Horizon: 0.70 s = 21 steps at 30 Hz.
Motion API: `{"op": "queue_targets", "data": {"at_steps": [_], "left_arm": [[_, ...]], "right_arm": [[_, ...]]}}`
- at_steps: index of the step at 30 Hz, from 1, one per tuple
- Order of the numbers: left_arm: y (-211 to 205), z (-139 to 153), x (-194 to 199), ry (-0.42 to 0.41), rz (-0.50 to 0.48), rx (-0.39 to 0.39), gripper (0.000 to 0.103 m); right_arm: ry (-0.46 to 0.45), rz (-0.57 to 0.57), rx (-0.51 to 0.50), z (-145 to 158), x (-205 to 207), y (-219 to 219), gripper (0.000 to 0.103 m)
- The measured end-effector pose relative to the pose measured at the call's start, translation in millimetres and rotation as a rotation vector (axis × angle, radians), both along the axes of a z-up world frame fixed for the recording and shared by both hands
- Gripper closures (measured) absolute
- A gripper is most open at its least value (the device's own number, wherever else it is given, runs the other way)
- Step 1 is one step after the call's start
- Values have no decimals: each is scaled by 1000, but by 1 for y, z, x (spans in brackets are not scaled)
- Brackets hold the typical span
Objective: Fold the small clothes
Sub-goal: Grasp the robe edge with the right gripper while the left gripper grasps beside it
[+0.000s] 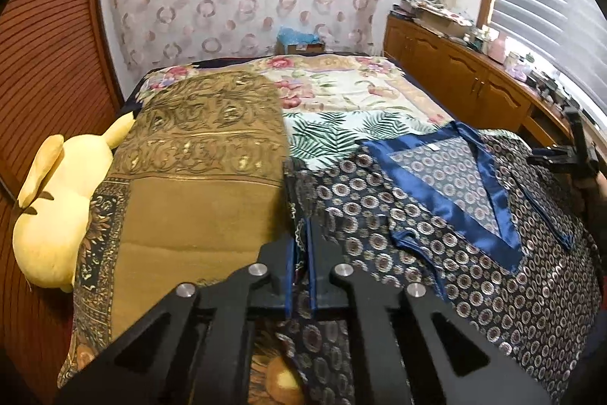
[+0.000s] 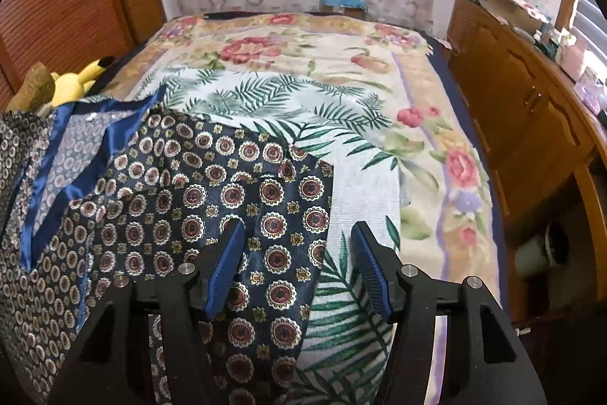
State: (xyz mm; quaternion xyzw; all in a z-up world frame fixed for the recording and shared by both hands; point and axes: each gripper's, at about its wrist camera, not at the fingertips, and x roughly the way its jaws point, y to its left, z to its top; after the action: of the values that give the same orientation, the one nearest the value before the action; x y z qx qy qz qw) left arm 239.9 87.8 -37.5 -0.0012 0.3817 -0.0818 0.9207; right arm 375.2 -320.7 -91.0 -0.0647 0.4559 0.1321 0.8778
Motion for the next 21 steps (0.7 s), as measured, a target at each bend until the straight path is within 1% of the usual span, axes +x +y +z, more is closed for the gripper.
{"op": "queue_targets", "data": {"at_steps": [5, 12, 14, 15, 17, 18, 21], "left_arm": [[-14, 7, -12, -23, -47, -9, 103], [-31, 8, -35, -33, -101, -45, 103], [-35, 7, -42, -32, -107, -49, 103], [-38, 6, -47, -32, -114, -50, 103], [-41, 6, -56, -34, -121, -55, 103], [-42, 6, -59, -36, -123, -55, 103], [-44, 10, -73, -51, -126, -59, 103]], "right_arm": [[-11, -38, -1, 1, 3, -3, 43], [14, -59, 18, -1, 8, -7, 43], [18, -33, 31, 2, 4, -4, 71], [22, -18, 38, 4, 4, -2, 93], [16, 35, 35, 6, -6, 8, 100], [0, 52, 26, 9, -12, 13, 101], [-55, 47, 20, 22, -29, 20, 102]]}}
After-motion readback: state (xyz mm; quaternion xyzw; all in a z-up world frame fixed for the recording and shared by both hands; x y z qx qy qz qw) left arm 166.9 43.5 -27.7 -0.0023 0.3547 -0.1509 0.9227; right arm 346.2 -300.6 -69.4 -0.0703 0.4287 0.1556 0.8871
